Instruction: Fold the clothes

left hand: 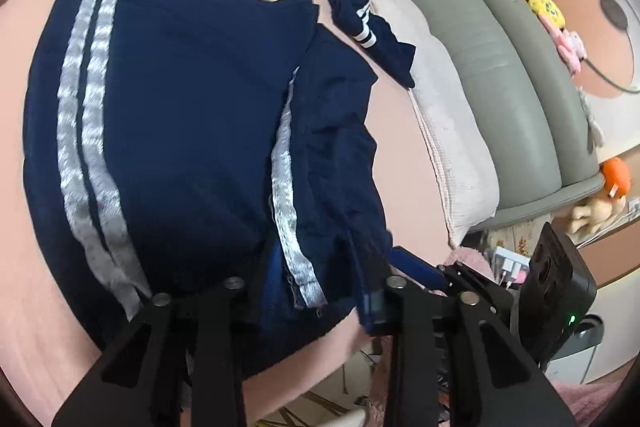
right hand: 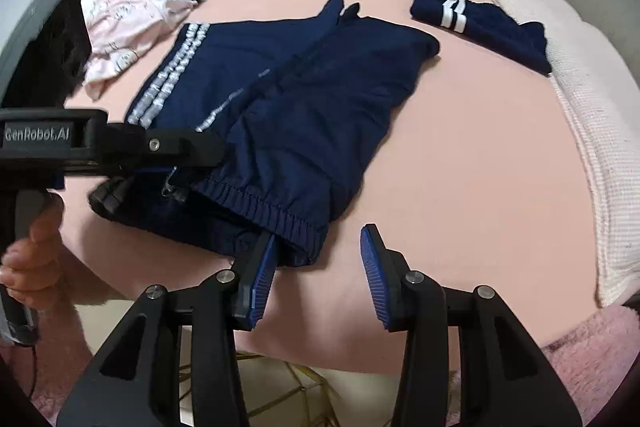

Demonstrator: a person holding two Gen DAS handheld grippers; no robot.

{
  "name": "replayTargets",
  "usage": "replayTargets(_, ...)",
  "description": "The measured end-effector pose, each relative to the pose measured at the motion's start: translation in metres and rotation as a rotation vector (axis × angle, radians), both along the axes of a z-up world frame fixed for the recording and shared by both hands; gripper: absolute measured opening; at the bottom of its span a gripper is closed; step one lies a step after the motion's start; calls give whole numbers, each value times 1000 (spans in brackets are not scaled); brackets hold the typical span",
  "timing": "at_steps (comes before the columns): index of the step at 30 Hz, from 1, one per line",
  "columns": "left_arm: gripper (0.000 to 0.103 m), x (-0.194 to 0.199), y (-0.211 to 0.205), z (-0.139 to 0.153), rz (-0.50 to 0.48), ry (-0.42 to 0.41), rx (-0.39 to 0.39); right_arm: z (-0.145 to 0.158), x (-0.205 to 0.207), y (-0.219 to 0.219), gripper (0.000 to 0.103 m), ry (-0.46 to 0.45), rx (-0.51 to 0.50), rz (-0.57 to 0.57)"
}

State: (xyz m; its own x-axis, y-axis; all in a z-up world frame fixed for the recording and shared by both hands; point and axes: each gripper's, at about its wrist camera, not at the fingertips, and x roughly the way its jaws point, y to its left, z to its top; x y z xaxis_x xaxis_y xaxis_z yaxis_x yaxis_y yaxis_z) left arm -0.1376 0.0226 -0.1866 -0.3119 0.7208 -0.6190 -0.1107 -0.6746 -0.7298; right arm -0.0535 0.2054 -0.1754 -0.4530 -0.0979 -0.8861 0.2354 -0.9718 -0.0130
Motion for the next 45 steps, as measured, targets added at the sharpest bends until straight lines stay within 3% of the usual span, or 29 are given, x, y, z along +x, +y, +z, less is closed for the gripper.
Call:
replayTargets(3,21,2,-3,5,24,42,-4,-2,4,1,42,11,74,-7)
replayTargets(6,21,3,-13,8,42,67,6,-2,5,6,41,13,40,-11)
replayTargets(10,23,5,-8,2,-28,36,86,0,2,11,41,21,-23,-20)
replayTargets(14,26,7,5,-7,-60,8,20,2,5,8,41,27,-50,-4)
replayTargets(17,22,7,5,-12,-15,-3,-12,4,8,6,41,40,-58,12)
replayTargets(18,19,7,3,-11,-4,1,-10,5,9,6,41,46,-54,14)
replayTargets(19,8,9,3,-9,3,17,-14,6,10,5,41,51,-49,16)
replayTargets(22,3,15,-1,4,14,67,-28,6,9,6,41,39,-59,20)
replayTargets(27,2,17,-28,30,111,126,17,30,12,6,41,66,-203,57)
replayTargets(31,2,27,-58,41,187,145,33,53,9,3,43,108,-218,45)
replayTargets(34,2,40,-83,45,247,149,29,51,-3,-2,43,87,-211,36)
replayTargets(39,2,62,-107,37,294,93,31,36,-16,-29,43,35,-189,96)
replayTargets(45,3,55,-95,6,211,-40,-121,-1,-19,-44,43,-51,-52,106)
